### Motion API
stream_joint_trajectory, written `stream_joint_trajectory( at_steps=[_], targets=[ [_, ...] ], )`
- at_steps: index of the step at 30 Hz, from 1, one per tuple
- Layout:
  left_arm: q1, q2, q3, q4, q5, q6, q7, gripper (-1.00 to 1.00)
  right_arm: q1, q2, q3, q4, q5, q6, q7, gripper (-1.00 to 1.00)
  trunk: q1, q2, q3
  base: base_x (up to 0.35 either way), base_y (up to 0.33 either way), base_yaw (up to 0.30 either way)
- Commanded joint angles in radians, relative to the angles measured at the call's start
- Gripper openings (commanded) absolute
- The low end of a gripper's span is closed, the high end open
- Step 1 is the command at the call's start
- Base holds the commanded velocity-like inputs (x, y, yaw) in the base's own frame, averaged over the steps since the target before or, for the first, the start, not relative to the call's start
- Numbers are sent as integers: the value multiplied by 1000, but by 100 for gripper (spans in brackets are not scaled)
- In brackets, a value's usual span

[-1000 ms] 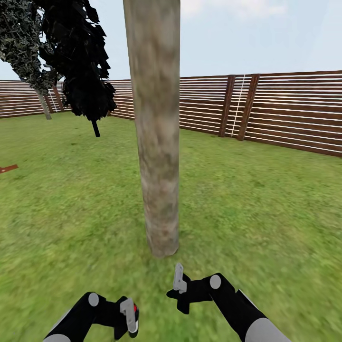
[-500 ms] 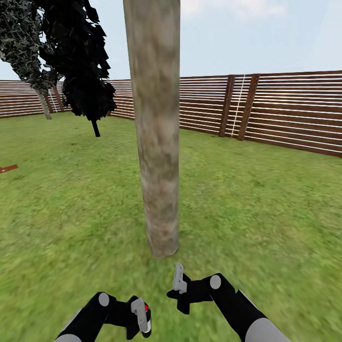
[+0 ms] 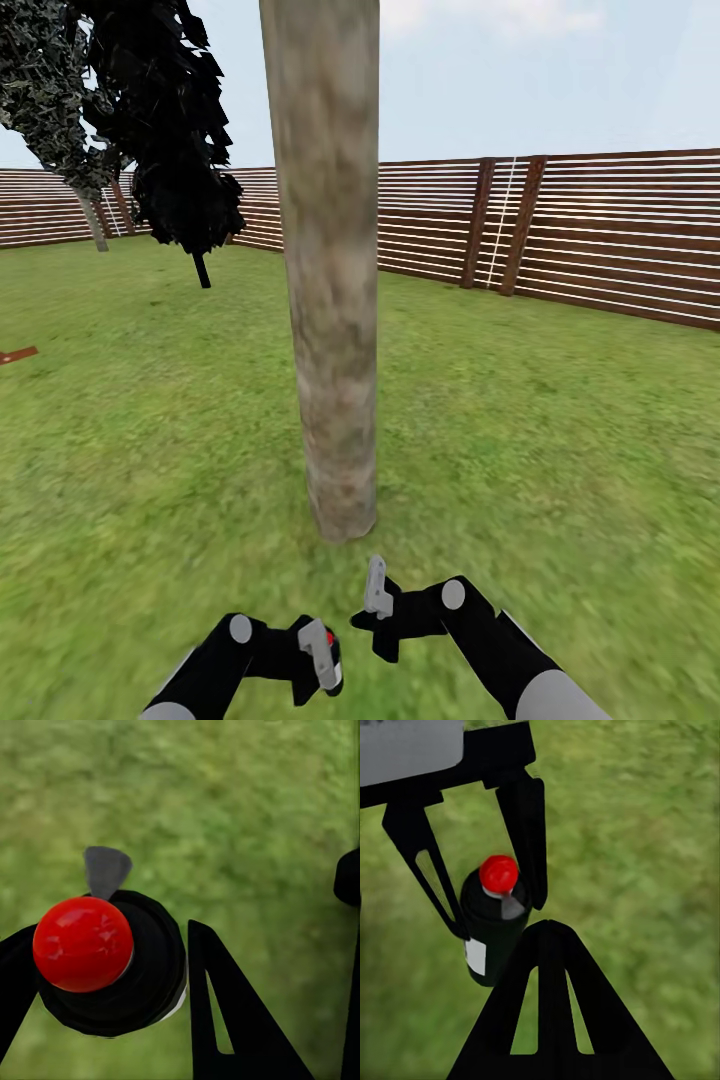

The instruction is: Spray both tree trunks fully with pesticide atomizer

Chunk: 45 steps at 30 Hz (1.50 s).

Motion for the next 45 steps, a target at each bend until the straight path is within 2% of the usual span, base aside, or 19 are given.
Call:
stream_joint_trajectory(
  at_steps=[1, 7, 14, 15, 16, 17, 20, 39, 43, 45],
  targets=[
    [0, -2, 0, 0, 1, 0, -1, -100, 0, 0, 0, 0, 0, 0, 0, -100, 0, 0, 0, 0, 0, 0],
    [-1, -16, -1, 1, 1, -47, -4, -100, 0, 0, 0, 0, 0, 0, -1, -100, 0, 0, 0, 0, 0, 0],
    [-1, -17, 1, 4, 4, -54, -4, -100, 0, 1, 0, -2, 1, 0, -2, -100, 0, 0, 0, 0, 0, 0],
    [-2, -17, 1, 5, 18, -54, -4, -100, 0, 1, 0, -2, 1, 0, -2, -100, 0, 0, 0, 0, 0, 0],
    [-3, -17, 0, 7, 51, -58, -5, -100, 0, 1, 1, -2, 1, 0, -2, -100, 0, 0, 0, 0, 0, 0],
    [-4, -17, 0, 9, 68, -59, -6, -100, 0, 1, 1, -2, 1, 0, -2, -100, 0, 0, 0, 0, 0, 0],
    [-4, -17, -1, 10, 85, -61, -8, -100, 0, 2, 1, -2, 2, 0, -2, -100, 0, 0, 0, 0, 0, 0],
    [-6, -17, 1, 10, 94, -59, -35, -100, 0, 2, 2, -2, 2, 0, -2, -100, 0, 0, 0, 0, 0, 0],
    [-6, -26, 1, 12, 95, -58, -35, -100, 0, 2, 2, -2, 2, 0, -2, -100, 0, 0, 0, 0, 0, 0],
    [-6, -26, 1, 12, 111, -59, -34, -100, 0, 2, 2, -2, 2, 0, -2, -100, 0, 0, 0, 0, 0, 0]
  ],
)
